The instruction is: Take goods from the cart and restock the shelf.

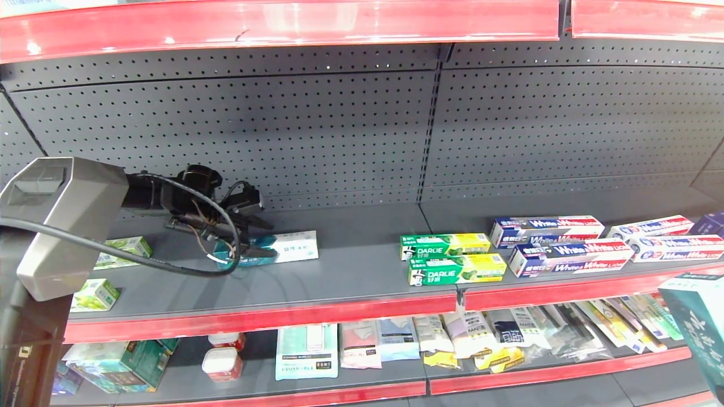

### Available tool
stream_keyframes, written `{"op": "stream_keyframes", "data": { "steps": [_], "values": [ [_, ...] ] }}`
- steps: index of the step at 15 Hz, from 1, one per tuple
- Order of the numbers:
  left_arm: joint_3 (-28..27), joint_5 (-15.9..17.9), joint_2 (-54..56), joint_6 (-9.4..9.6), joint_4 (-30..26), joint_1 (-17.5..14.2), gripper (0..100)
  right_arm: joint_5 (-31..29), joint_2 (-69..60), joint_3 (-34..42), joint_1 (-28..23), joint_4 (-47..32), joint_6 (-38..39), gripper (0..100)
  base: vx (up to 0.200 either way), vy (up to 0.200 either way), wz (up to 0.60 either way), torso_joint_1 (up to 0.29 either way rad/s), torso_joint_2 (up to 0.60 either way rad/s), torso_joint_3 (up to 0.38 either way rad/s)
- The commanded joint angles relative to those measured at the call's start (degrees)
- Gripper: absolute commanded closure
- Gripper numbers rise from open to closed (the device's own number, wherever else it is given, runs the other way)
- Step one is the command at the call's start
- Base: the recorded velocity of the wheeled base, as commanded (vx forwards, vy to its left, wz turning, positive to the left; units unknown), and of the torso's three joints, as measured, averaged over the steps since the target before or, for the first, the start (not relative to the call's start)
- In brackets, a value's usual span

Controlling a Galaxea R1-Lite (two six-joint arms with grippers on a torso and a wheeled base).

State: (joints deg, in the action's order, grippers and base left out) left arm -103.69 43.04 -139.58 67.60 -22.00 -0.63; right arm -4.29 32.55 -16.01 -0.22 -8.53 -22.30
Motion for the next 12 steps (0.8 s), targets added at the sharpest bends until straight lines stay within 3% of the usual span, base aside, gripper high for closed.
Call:
{"op": "stream_keyframes", "data": {
  "steps": [1,6,9,11,12],
  "values": [
    [-1.3,-0.1,-0.9,-0.01,0.0,0.0,100,0.0,0.0,0.0,0.0,0.0,0.0,100,0.0,0.0,0.0,0.0,0.0,0.0],
    [-1.8,-0.4,-0.6,-0.01,-1.6,0.0,100,0.0,0.2,0.0,0.0,0.0,0.0,100,0.0,0.0,0.0,0.0,0.0,0.0],
    [-5.7,-0.4,0.2,0.17,-7.1,0.0,100,0.0,0.1,0.1,0.0,0.0,0.0,100,0.0,0.0,0.0,0.0,0.0,0.0],
    [-7.1,-0.3,1.0,1.13,-11.1,-0.2,100,-0.1,0.0,0.1,0.0,0.0,0.0,100,0.0,0.0,0.0,0.0,0.0,0.0],
    [-7.4,0.1,1.6,2.72,-14.1,-0.7,100,-0.1,0.0,0.1,0.0,0.0,0.0,100,0.0,0.0,0.0,0.0,0.0,0.0]
  ]
}}
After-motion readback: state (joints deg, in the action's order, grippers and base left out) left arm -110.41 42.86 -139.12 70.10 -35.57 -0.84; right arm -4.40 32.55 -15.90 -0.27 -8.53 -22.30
